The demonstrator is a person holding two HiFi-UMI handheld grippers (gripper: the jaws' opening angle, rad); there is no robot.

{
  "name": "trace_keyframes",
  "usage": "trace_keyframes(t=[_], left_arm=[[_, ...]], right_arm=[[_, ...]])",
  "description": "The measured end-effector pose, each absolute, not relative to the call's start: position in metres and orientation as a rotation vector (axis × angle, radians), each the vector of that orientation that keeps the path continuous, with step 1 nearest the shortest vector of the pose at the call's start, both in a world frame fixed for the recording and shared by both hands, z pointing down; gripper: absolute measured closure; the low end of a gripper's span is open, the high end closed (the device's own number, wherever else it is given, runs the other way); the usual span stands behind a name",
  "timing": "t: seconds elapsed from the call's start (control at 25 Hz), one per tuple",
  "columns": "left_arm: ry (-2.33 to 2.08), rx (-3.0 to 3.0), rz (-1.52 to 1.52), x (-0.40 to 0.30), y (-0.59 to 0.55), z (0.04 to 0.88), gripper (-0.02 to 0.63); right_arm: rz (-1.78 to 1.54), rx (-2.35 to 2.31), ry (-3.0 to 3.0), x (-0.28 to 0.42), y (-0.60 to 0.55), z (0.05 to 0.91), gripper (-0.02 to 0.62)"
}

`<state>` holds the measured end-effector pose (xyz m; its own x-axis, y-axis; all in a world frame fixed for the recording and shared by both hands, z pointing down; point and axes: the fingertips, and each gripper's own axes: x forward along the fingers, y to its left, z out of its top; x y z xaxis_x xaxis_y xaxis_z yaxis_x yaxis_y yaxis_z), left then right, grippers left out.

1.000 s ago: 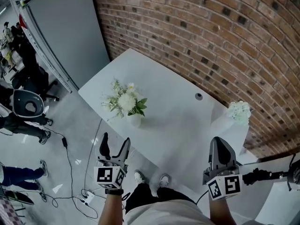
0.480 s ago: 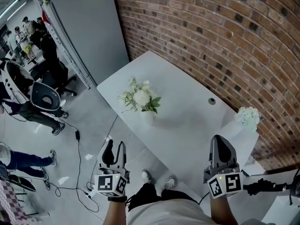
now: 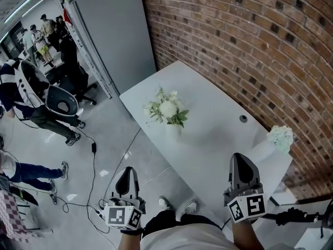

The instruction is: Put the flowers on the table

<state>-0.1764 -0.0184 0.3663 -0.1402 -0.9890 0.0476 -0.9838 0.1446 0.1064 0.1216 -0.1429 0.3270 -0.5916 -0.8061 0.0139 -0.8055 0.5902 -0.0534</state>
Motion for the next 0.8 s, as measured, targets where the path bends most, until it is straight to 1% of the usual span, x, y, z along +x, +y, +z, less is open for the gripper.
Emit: trace_keyframes(t=[0.16,0.4,0.6,0.8], left_arm=[[-2.289,1.949,-0.027,-0.183,-0.008,0.377,0.595],[-2.262,1.977,-0.048,-0.203,-0.007,0.369,0.598],[-2.271,2.029,-0.095,-0.207,-0.001,0.354,0.598],[-2.255,2.012,-0.078,-0.209,0.002,0.361,0.598]], right_arm=[[-0.087,-1.39,2.806,0.105,-0.139,0.323,0.578],[-0.073,-1.353,2.804,0.074,-0.128,0.31,0.578],[-0.07,-1.342,2.787,0.063,-0.122,0.303,0.578],[-0.056,-1.348,2.799,0.061,-0.117,0.303,0.578]])
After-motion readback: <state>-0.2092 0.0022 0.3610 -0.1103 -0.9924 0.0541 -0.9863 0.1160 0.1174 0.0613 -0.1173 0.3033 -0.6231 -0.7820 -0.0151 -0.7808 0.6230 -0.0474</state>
